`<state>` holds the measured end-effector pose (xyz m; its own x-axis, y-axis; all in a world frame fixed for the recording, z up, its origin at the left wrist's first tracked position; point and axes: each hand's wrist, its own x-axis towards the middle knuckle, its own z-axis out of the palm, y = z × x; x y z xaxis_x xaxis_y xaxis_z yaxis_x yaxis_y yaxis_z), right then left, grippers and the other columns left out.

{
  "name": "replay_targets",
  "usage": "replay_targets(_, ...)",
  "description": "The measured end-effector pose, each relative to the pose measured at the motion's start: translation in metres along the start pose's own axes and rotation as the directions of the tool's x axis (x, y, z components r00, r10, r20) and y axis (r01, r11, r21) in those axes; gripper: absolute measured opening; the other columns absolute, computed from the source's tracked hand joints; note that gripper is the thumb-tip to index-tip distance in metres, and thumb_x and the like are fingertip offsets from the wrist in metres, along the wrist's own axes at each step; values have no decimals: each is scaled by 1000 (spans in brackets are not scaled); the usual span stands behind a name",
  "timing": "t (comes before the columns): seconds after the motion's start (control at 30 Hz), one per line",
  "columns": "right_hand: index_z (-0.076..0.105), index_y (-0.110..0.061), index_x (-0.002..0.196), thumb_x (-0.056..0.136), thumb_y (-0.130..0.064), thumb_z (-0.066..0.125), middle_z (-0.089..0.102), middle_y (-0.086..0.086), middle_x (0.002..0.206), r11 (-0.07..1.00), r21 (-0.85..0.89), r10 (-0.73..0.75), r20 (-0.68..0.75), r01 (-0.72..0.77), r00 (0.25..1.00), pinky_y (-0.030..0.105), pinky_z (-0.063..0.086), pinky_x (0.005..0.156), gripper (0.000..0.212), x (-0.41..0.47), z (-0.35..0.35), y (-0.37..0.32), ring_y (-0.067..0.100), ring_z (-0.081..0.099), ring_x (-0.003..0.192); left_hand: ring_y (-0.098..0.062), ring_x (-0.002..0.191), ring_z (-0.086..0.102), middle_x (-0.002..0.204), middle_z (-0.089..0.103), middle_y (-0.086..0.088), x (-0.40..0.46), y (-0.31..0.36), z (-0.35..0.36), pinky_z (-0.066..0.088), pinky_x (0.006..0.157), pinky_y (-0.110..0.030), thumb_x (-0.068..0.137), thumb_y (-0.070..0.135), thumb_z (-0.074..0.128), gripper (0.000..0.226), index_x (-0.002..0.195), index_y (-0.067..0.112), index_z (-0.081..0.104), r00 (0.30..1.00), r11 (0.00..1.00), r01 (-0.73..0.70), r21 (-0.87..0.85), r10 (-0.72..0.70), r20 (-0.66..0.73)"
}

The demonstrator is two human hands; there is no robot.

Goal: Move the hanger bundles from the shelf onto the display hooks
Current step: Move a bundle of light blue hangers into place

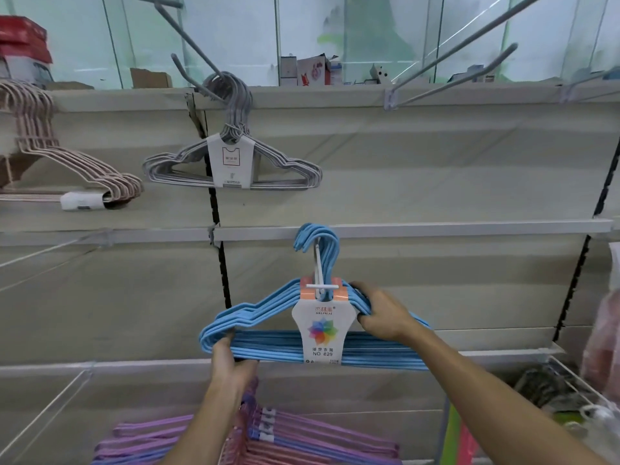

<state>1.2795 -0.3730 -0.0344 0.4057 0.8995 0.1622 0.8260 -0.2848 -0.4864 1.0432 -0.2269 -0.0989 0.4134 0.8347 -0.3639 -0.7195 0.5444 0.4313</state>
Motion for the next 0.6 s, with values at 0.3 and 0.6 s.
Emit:
replay_targets(0.3,13,-31,153,79,-25,58,48,5,144,984,-179,7,77,7,997,42,47,93,86,27,14,6,32,54,117,-20,82,58,109,61,-12,41,0,-4,54,58,-29,103,2,39,38,140,1,47,1000,987,16,163,-17,5)
replay_targets(0.6,13,-23,155,79,-15,59,40,11,149,992,-123,26,47,-20,999,45,42,102,89,26,29,3,36,46,127,-29,115,60,140,56,-11,70,17,-13,50,85,-39,98,8,54,40,138,8,51,998,972,11,236,4,-61)
